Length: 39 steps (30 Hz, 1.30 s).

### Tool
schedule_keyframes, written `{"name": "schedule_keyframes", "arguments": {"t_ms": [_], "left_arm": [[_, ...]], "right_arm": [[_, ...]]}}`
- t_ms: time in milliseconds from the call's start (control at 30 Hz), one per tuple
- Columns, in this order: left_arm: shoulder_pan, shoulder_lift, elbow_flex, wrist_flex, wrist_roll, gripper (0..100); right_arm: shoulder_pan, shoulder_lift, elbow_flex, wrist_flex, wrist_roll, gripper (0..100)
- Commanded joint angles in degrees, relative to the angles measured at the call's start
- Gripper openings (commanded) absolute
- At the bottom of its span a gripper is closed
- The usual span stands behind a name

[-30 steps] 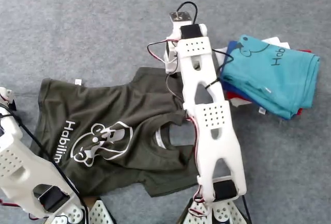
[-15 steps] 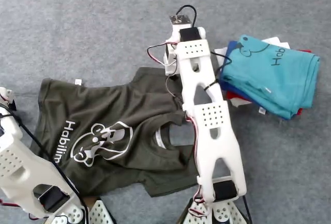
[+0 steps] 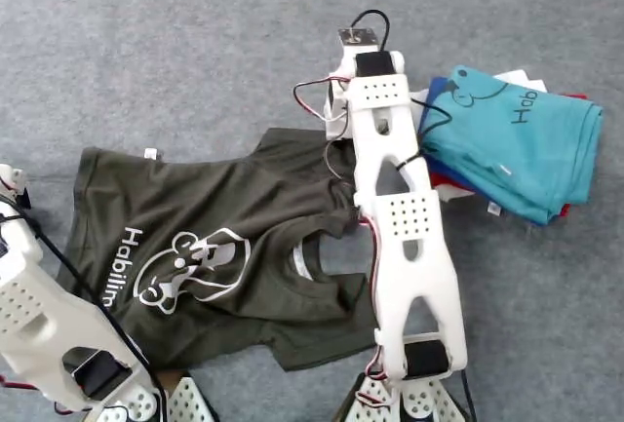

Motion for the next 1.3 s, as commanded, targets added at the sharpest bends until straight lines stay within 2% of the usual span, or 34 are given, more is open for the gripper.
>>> {"name": "schedule_keyframes", "arguments": {"t_ms": [0,233,367,567,767,933,1067,1167,1267], "left_arm": [[0.5,0.1,-2.0,-0.3,-0.6,12],[0.4,0.0,-7.8,9.0,-0.7,12],[0.6,0.8,-9.3,10.5,-0.5,12],[9.8,-1.1,-21.4,23.9,-0.2,18],[16.8,-1.1,-31.1,23.6,6.0,18],[24.7,-1.0,-32.7,17.1,9.7,18],[29.0,2.8,-33.0,14.2,13.3,18],[29.4,8.7,-33.4,14.0,14.9,18],[27.6,12.5,-34.8,17.8,15.3,18]], "right_arm": [[0.0,-0.4,-5.1,1.9,-0.3,1.4],[-0.6,-0.4,-14.7,2.2,-0.4,1.3],[-1.3,-0.4,-15.1,2.2,-0.3,1.3],[-1.1,0.0,-14.5,2.2,3.0,1.3],[-1.1,2.9,-13.9,1.6,2.9,1.4],[-0.9,7.3,-13.9,-4.3,2.9,1.4],[-0.8,9.3,-15.9,-5.0,2.7,1.4],[0.1,10.8,-18.3,-5.0,2.6,1.4],[0.0,12.2,-20.6,-5.1,2.6,1.4]]}}
